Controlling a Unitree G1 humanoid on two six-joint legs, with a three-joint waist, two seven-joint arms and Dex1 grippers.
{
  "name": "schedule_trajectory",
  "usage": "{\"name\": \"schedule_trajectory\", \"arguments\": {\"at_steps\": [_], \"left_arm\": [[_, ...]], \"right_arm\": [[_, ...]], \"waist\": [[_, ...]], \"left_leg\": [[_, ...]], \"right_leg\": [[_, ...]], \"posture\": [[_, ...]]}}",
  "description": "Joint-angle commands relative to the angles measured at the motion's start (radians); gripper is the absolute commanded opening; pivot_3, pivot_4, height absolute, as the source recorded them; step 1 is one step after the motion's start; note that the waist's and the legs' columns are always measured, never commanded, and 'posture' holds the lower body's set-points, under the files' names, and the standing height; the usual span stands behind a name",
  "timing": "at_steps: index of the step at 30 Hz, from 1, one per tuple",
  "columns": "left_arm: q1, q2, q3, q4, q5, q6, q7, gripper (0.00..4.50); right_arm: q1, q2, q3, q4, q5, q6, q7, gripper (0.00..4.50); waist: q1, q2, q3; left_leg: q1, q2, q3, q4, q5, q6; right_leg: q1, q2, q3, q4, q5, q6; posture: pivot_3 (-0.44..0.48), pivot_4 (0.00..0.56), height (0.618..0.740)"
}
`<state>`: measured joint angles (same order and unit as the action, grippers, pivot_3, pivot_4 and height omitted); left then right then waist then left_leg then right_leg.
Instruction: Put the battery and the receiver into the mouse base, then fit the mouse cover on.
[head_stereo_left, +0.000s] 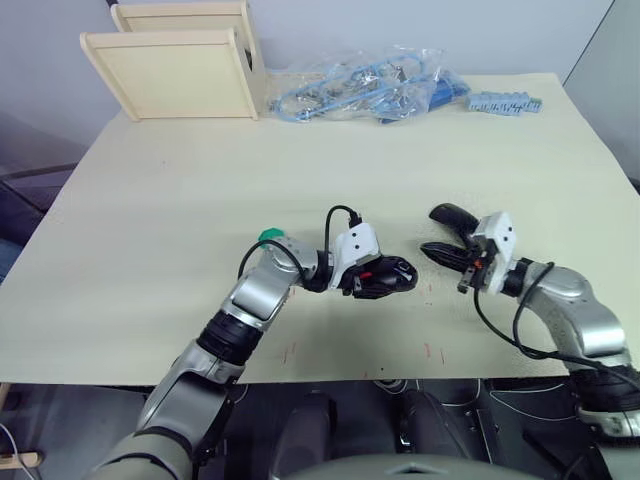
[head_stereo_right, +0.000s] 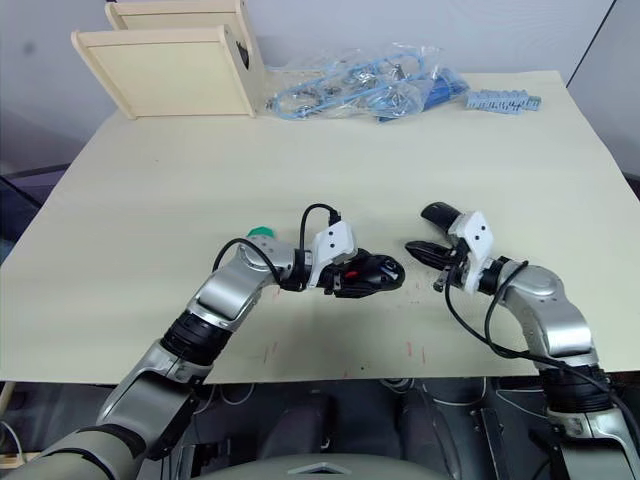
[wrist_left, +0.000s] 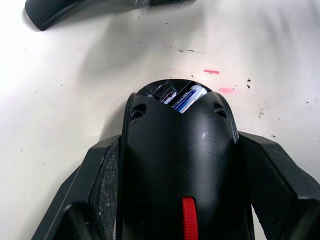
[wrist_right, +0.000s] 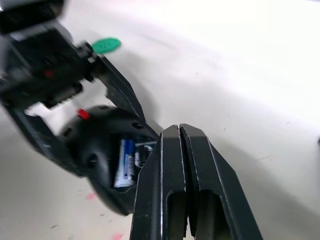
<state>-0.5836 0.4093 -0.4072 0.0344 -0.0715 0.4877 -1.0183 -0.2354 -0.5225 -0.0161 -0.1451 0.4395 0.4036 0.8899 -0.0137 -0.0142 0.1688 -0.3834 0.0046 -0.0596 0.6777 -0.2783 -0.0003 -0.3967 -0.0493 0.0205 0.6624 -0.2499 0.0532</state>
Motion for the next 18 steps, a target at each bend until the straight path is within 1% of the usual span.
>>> {"name": "schedule_trajectory", "arguments": {"at_steps": [1, 6, 7, 8, 9, 10, 11, 12, 13, 15, 17, 18], "left_arm": [[0.001, 0.003, -0.003, -0.002, 0.007, -0.011, 0.004, 2.91], [0.001, 0.007, 0.005, 0.005, 0.005, -0.021, 0.002, 2.91], [0.001, 0.002, 0.019, -0.001, -0.010, -0.012, 0.003, 3.41], [0.001, 0.002, 0.028, -0.006, -0.018, -0.011, 0.004, 3.96], [0.004, -0.001, 0.041, -0.014, -0.031, -0.004, 0.006, 4.39], [0.005, -0.004, 0.054, -0.023, -0.044, 0.006, 0.009, 4.50], [0.007, -0.004, 0.064, -0.032, -0.053, 0.014, 0.013, 4.50], [0.011, -0.001, 0.078, -0.047, -0.066, 0.023, 0.013, 4.50], [0.015, 0.005, 0.089, -0.060, -0.077, 0.030, 0.011, 4.50], [0.027, 0.026, 0.104, -0.092, -0.095, 0.041, 0.001, 4.50], [0.049, 0.055, 0.125, -0.131, -0.121, 0.056, -0.014, 4.50], [0.065, 0.073, 0.142, -0.157, -0.142, 0.071, -0.023, 4.50]], "right_arm": [[0.032, -0.045, -0.046, -0.099, 0.050, 0.027, 0.018, 0.04], [0.104, -0.120, -0.103, -0.157, 0.089, 0.044, 0.046, 0.04], [0.121, -0.136, -0.119, -0.166, 0.106, 0.052, 0.056, 0.28], [0.138, -0.154, -0.127, -0.175, 0.112, 0.051, 0.071, 0.57], [0.156, -0.171, -0.135, -0.182, 0.118, 0.051, 0.086, 0.92], [0.172, -0.184, -0.146, -0.190, 0.131, 0.056, 0.096, 1.41], [0.186, -0.193, -0.157, -0.195, 0.141, 0.057, 0.103, 1.99], [0.206, -0.204, -0.174, -0.201, 0.152, 0.056, 0.111, 2.46], [0.223, -0.213, -0.188, -0.206, 0.159, 0.053, 0.119, 3.10], [0.254, -0.228, -0.216, -0.212, 0.169, 0.045, 0.135, 3.95], [0.285, -0.241, -0.248, -0.220, 0.182, 0.040, 0.147, 4.39], [0.303, -0.247, -0.268, -0.225, 0.187, 0.036, 0.152, 4.39]], "waist": [[0.000, 0.000, 0.000], [0.000, 0.000, 0.000], [0.001, 0.000, 0.000], [0.001, 0.000, 0.001], [0.001, 0.000, 0.001], [0.000, 0.000, 0.001], [-0.001, 0.000, 0.001], [-0.003, 0.000, 0.001], [-0.002, 0.000, 0.001], [-0.002, 0.000, 0.001], [-0.002, 0.001, 0.001], [-0.002, 0.001, 0.001]], "left_leg": [[0.000, 0.000, 0.000, 0.000, 0.000, 0.000], [0.000, 0.000, 0.000, 0.000, 0.000, 0.000], [0.000, 0.000, 0.000, 0.000, 0.000, 0.000], [0.000, 0.000, 0.000, 0.000, 0.000, 0.000], [0.000, 0.000, 0.000, 0.000, 0.000, 0.000], [0.000, 0.000, 0.000, 0.000, 0.000, 0.000], [0.000, 0.000, 0.000, 0.000, 0.000, 0.000], [0.000, 0.000, 0.000, -0.001, 0.000, 0.000], [0.000, 0.000, 0.000, -0.001, 0.000, 0.000], [0.000, 0.000, 0.000, -0.001, 0.000, 0.000], [0.000, 0.000, 0.000, -0.001, 0.000, 0.000], [0.000, 0.000, 0.000, -0.002, 0.000, 0.000]], "right_leg": [[0.000, 0.000, 0.000, 0.000, 0.000, 0.000], [0.000, 0.000, 0.000, 0.000, 0.000, 0.000], [0.000, 0.000, 0.000, 0.000, 0.000, 0.000], [0.000, 0.000, 0.000, -0.001, 0.000, 0.000], [0.000, 0.000, 0.000, -0.001, 0.000, 0.000], [0.000, 0.000, 0.000, -0.001, 0.000, 0.000], [0.000, 0.000, 0.000, -0.001, 0.000, 0.000], [0.000, 0.000, 0.000, 0.000, 0.000, 0.000], [0.000, 0.000, 0.000, 0.000, 0.000, 0.000], [0.000, 0.000, 0.000, 0.000, 0.000, 0.000], [0.000, 0.000, 0.000, -0.001, 0.000, 0.000], [0.000, 0.000, 0.000, -0.001, 0.000, 0.000]], "posture": [[0.000, 0.150, 0.740], [0.000, 0.150, 0.740], [0.000, 0.150, 0.740], [0.000, 0.150, 0.740], [0.000, 0.150, 0.740], [0.000, 0.150, 0.740], [0.000, 0.150, 0.740], [0.000, 0.150, 0.740], [0.000, 0.150, 0.740], [0.000, 0.150, 0.740], [0.000, 0.150, 0.740], [0.000, 0.150, 0.740]]}}
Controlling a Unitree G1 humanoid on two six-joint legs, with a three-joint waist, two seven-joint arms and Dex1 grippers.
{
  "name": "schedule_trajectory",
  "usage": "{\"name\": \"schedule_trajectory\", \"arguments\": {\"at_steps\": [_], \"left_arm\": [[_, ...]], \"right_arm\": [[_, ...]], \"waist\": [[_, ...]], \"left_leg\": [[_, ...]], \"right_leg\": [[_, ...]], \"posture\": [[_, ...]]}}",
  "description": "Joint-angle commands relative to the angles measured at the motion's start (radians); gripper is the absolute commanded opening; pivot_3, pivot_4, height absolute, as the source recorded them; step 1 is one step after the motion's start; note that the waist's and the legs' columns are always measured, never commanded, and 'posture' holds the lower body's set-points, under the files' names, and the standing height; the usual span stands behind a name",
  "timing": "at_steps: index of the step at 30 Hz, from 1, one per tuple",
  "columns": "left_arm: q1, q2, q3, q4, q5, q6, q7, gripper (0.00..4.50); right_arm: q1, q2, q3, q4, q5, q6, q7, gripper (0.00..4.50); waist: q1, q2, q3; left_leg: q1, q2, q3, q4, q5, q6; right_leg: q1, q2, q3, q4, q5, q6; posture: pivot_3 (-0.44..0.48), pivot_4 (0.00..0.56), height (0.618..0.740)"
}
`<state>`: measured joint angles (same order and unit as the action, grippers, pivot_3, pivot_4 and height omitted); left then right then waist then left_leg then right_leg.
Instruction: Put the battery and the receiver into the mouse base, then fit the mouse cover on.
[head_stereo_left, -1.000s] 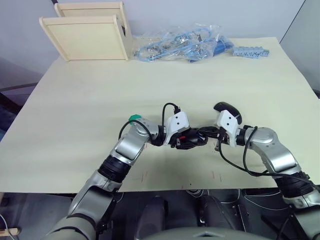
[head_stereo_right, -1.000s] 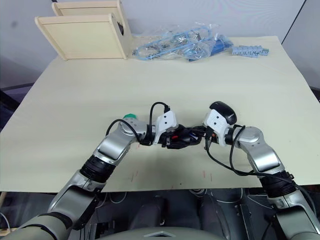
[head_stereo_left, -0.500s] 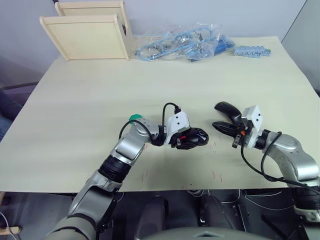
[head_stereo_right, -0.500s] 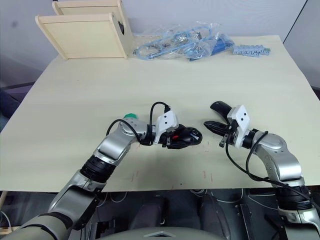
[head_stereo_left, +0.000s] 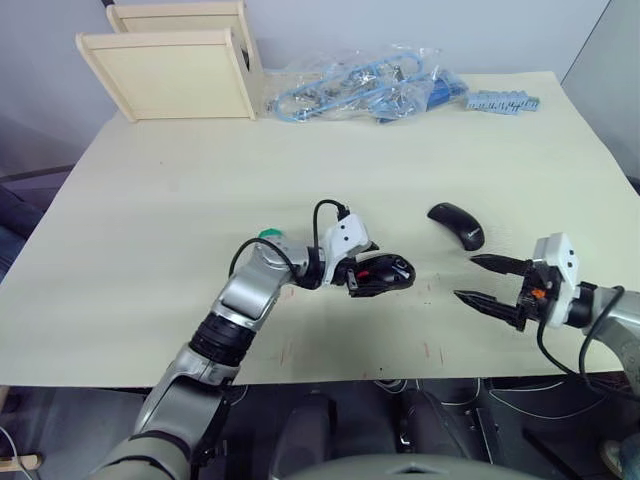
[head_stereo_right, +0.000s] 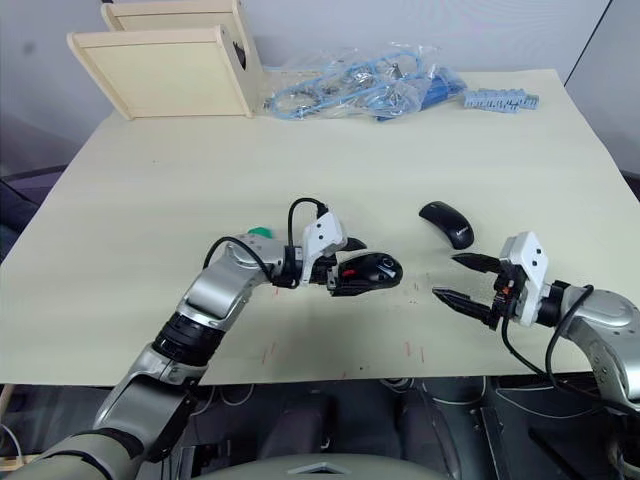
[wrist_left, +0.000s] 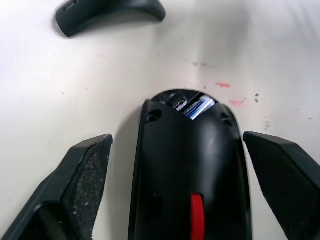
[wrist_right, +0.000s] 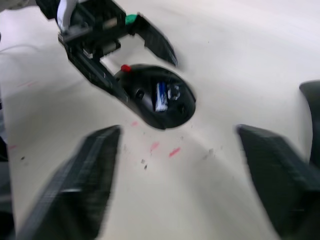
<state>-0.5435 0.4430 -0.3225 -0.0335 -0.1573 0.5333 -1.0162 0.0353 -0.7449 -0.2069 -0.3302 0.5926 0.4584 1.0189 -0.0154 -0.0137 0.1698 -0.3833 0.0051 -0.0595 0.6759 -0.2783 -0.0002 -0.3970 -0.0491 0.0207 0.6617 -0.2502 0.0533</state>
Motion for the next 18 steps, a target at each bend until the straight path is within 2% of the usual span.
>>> {"name": "schedule_trajectory", "arguments": {"at_steps": [1, 12, 15, 18], "left_arm": [[0.035, 0.053, 0.069, -0.108, -0.072, 0.037, -0.030, 4.50], [0.218, 0.194, 0.272, -0.316, -0.284, 0.174, -0.039, 4.50], [0.334, 0.229, 0.388, -0.401, -0.361, 0.209, -0.016, 4.50], [0.454, 0.184, 0.498, -0.446, -0.417, 0.093, -0.013, 4.50]], "right_arm": [[0.045, -0.028, -0.090, -0.043, 0.038, -0.023, 0.026, 4.39], [0.153, -0.035, -0.192, -0.055, 0.029, -0.047, 0.017, 4.39], [0.138, -0.028, -0.187, -0.045, 0.010, -0.045, -0.014, 4.39], [0.070, -0.019, -0.160, -0.029, 0.001, -0.011, -0.081, 4.39]], "waist": [[0.000, 0.000, 0.000], [0.002, 0.000, 0.000], [-0.003, 0.000, 0.001], [-0.004, 0.001, 0.002]], "left_leg": [[0.000, 0.000, 0.000, -0.001, 0.000, 0.000], [0.002, 0.001, 0.000, -0.003, 0.000, 0.000], [0.002, 0.001, 0.001, -0.004, 0.000, 0.000], [0.003, 0.002, 0.000, -0.006, 0.000, 0.000]], "right_leg": [[0.000, 0.000, 0.000, 0.000, 0.000, 0.000], [0.000, 0.000, 0.002, -0.001, 0.000, 0.000], [0.000, 0.000, 0.001, -0.001, 0.000, 0.000], [-0.001, 0.000, 0.005, -0.001, 0.000, -0.001]], "posture": [[0.000, 0.150, 0.740], [0.000, 0.150, 0.740], [0.000, 0.150, 0.740], [0.000, 0.150, 0.740]]}}
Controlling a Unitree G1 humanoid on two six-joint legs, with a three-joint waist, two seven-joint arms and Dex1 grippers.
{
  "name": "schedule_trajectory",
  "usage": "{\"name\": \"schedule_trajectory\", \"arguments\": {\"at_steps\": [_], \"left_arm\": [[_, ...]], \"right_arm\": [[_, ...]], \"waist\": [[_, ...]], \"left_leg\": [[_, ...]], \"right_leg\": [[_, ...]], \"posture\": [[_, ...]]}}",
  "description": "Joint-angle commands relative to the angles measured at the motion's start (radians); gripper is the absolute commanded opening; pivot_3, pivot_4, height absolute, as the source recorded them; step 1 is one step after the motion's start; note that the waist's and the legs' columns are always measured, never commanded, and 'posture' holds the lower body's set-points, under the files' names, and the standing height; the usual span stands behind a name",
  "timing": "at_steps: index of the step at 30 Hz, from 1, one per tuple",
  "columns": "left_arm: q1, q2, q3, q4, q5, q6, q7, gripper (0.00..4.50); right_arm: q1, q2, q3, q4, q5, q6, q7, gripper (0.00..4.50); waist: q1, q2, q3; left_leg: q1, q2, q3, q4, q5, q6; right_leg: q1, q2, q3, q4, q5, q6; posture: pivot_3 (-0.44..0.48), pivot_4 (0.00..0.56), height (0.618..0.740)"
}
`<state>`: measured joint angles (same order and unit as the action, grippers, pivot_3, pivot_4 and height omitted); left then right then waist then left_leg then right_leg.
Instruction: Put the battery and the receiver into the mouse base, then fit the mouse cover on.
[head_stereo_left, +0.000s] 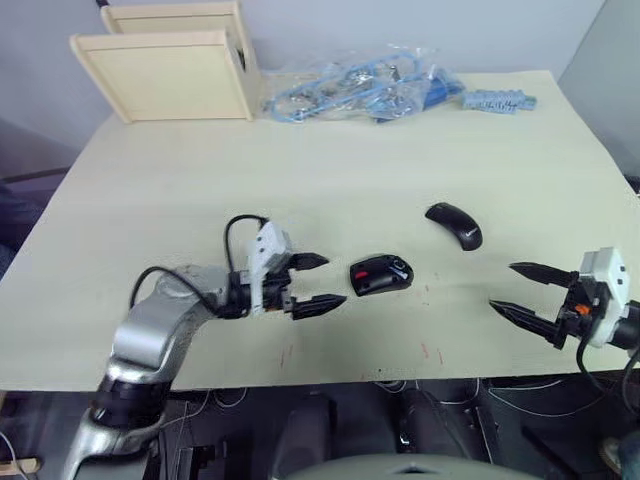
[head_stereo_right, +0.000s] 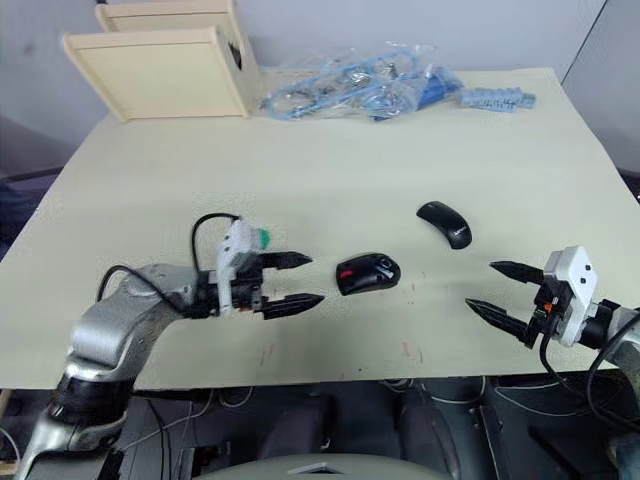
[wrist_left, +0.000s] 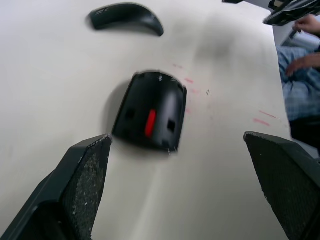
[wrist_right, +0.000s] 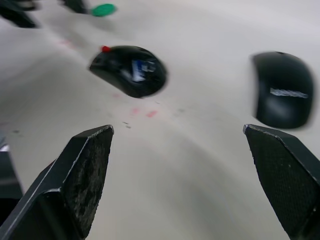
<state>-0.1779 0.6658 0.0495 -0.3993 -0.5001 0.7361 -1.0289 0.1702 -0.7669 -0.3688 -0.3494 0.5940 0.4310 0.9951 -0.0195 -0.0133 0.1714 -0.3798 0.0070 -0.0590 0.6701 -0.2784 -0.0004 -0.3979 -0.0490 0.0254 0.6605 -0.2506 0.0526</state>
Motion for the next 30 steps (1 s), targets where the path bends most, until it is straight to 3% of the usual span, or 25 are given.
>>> {"name": "schedule_trajectory", "arguments": {"at_steps": [1, 15, 30], "left_arm": [[0.129, -0.049, 0.156, -0.094, -0.083, -0.144, 0.000, 4.50], [0.407, -0.023, 0.418, -0.194, -0.335, -0.232, -0.078, 4.50], [0.434, -0.019, 0.362, -0.209, -0.327, -0.298, -0.015, 4.50]], "right_arm": [[-0.089, 0.004, 0.014, 0.001, -0.014, 0.031, -0.088, 4.39], [-0.438, 0.040, 0.209, 0.230, -0.135, 0.209, -0.285, 4.39], [-0.623, 0.110, 0.328, 0.455, -0.245, 0.193, -0.270, 4.39]], "waist": [[0.000, 0.001, 0.000], [0.002, 0.001, 0.001], [0.005, 0.001, 0.002]], "left_leg": [[0.000, 0.000, 0.000, 0.000, 0.000, 0.000], [0.000, 0.000, 0.003, 0.000, 0.000, 0.000], [-0.002, 0.000, 0.006, 0.000, 0.000, 0.000]], "right_leg": [[0.000, 0.000, 0.000, 0.000, 0.000, 0.000], [0.000, 0.000, 0.000, 0.000, 0.000, -0.001], [-0.002, 0.000, 0.000, 0.000, 0.000, -0.001]], "posture": [[0.000, 0.150, 0.740], [0.000, 0.150, 0.740], [0.000, 0.150, 0.740]]}}
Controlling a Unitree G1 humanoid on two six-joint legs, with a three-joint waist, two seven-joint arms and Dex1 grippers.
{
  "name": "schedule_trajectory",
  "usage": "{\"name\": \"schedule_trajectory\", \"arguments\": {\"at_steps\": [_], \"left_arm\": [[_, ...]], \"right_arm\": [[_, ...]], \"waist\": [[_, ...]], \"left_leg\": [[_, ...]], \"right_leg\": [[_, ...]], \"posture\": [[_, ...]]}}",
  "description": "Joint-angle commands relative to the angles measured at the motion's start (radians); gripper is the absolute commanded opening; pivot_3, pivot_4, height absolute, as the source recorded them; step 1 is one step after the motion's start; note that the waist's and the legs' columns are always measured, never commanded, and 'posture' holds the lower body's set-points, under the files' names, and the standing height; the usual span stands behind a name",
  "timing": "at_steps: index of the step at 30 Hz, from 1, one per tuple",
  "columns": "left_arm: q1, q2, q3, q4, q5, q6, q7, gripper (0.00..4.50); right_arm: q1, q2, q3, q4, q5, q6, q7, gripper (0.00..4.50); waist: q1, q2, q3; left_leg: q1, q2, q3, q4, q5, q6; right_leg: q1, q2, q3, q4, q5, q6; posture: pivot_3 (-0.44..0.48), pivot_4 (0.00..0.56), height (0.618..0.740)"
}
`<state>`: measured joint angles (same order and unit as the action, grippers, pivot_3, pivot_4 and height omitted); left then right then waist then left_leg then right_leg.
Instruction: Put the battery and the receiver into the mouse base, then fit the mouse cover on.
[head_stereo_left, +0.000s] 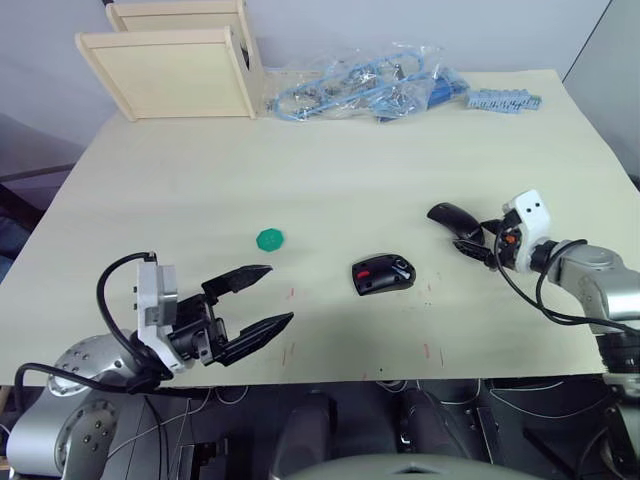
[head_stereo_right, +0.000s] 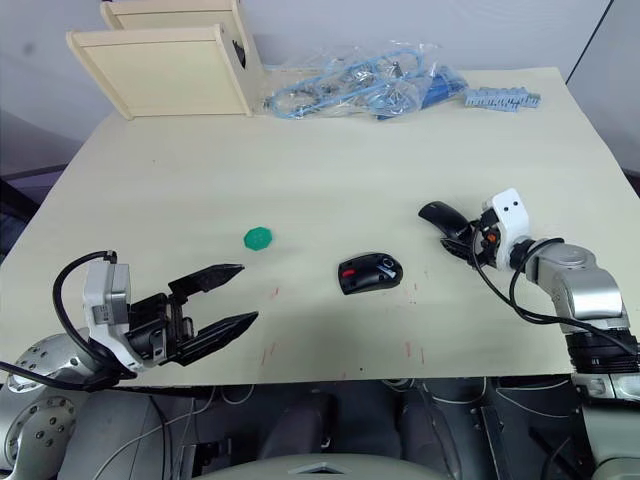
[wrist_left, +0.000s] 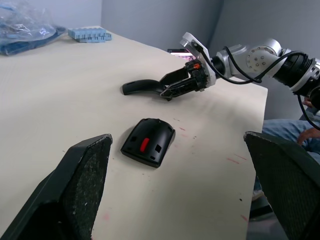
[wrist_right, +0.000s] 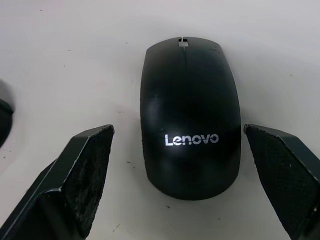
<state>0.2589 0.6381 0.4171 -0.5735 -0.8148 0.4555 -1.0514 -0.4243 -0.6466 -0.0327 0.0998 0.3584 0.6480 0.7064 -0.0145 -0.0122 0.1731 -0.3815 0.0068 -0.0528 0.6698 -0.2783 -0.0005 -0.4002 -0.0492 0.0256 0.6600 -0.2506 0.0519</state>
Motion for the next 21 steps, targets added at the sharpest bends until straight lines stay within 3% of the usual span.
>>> {"name": "schedule_trajectory", "arguments": {"at_steps": [1, 21], "left_arm": [[-0.003, 0.011, -0.007, -0.033, -0.013, -0.019, 0.008, 4.50], [-0.050, 0.045, -0.040, -0.013, -0.030, -0.008, 0.011, 4.50]], "right_arm": [[-0.036, -0.012, -0.006, 0.015, -0.013, -0.023, 0.026, 4.39], [-0.049, 0.008, -0.019, 0.076, -0.035, -0.057, 0.065, 4.39]], "waist": [[0.000, 0.000, 0.000], [-0.001, 0.000, 0.000]], "left_leg": [[0.000, 0.000, 0.000, 0.000, 0.000, 0.000], [-0.001, 0.000, 0.001, 0.000, 0.000, 0.000]], "right_leg": [[0.000, 0.000, 0.000, 0.000, 0.000, 0.000], [-0.001, 0.000, 0.000, 0.001, 0.000, 0.000]], "posture": [[0.000, 0.150, 0.740], [0.000, 0.150, 0.740]]}}
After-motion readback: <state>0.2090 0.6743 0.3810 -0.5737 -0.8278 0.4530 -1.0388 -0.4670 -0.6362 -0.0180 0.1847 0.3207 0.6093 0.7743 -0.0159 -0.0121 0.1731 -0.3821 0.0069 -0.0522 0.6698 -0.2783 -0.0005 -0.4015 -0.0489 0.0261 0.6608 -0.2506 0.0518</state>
